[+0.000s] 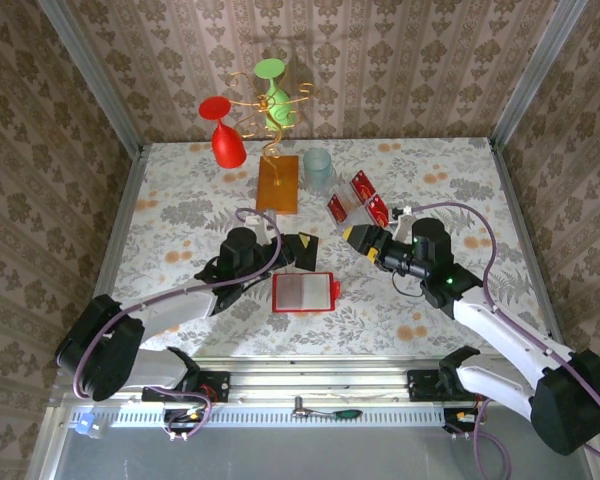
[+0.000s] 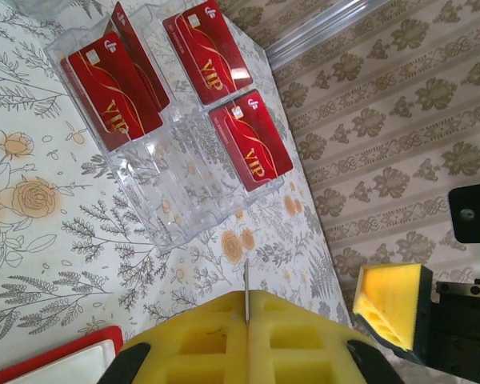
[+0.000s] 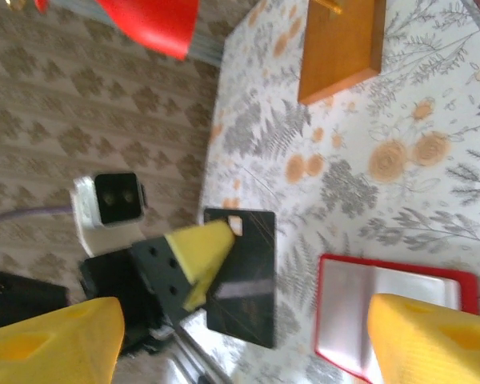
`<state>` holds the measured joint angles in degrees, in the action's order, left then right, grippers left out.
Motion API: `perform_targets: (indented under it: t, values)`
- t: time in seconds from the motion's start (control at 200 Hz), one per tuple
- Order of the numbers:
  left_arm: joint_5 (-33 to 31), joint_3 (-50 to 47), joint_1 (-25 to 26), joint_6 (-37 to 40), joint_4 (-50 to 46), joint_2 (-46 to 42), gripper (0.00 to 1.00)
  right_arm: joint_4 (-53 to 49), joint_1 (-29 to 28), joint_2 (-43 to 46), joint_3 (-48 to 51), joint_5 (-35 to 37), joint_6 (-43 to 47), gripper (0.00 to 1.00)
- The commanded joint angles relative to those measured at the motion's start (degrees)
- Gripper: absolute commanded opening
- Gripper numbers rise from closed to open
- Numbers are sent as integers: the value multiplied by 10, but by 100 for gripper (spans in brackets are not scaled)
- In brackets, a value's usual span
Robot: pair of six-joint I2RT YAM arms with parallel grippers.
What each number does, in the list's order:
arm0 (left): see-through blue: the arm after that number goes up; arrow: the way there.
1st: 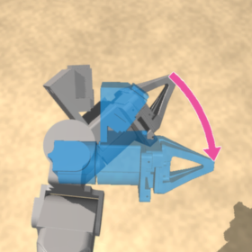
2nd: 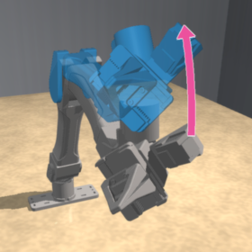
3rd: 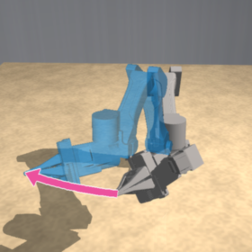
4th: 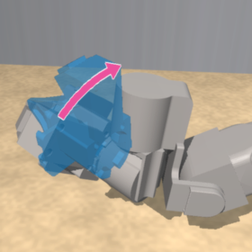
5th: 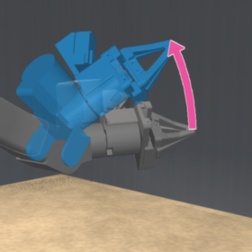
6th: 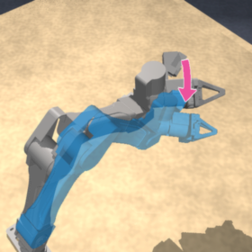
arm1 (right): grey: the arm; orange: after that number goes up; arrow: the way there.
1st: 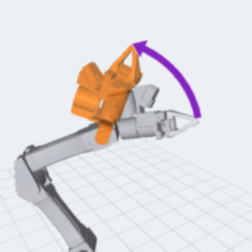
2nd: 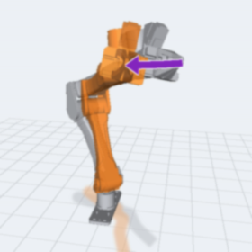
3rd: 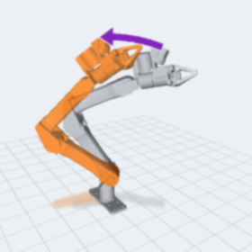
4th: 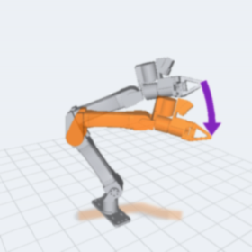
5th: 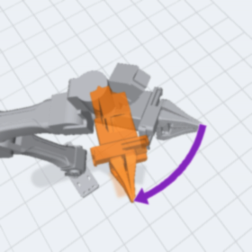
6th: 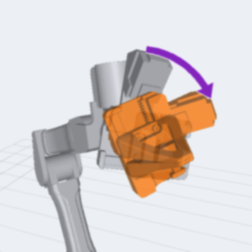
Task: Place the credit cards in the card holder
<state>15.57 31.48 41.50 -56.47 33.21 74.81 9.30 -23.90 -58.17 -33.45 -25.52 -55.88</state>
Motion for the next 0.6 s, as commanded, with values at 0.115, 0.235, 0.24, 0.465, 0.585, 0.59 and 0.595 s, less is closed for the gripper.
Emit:
perform_targets:
  t: [0.115, 0.235, 0.24, 0.465, 0.585, 0.59, 0.595]
  values:
    - [25, -19, -3, 19, 18, -17, 0, 72, -17, -75, 10, -104, 22, 58]
    - [11, -36, -4, -11, 57, -23, 0, 159, -35, -120, 21, -101, -7, 56]
    - [10, -37, -4, -13, 58, -23, 0, 164, -35, -122, 21, -101, -8, 56]
    - [-20, -65, -2, -79, 144, -28, 0, 276, -62, -194, 8, -105, -55, 49]
    - [-29, -72, 0, -106, 175, -28, 0, 322, -73, -231, -4, -109, -75, 45]
    - [-29, -72, 0, -106, 176, -28, 0, 323, -73, -233, -4, -109, -76, 45]
    - [-29, -72, 0, -107, 177, -28, 0, 325, -73, -234, -4, -109, -77, 45]
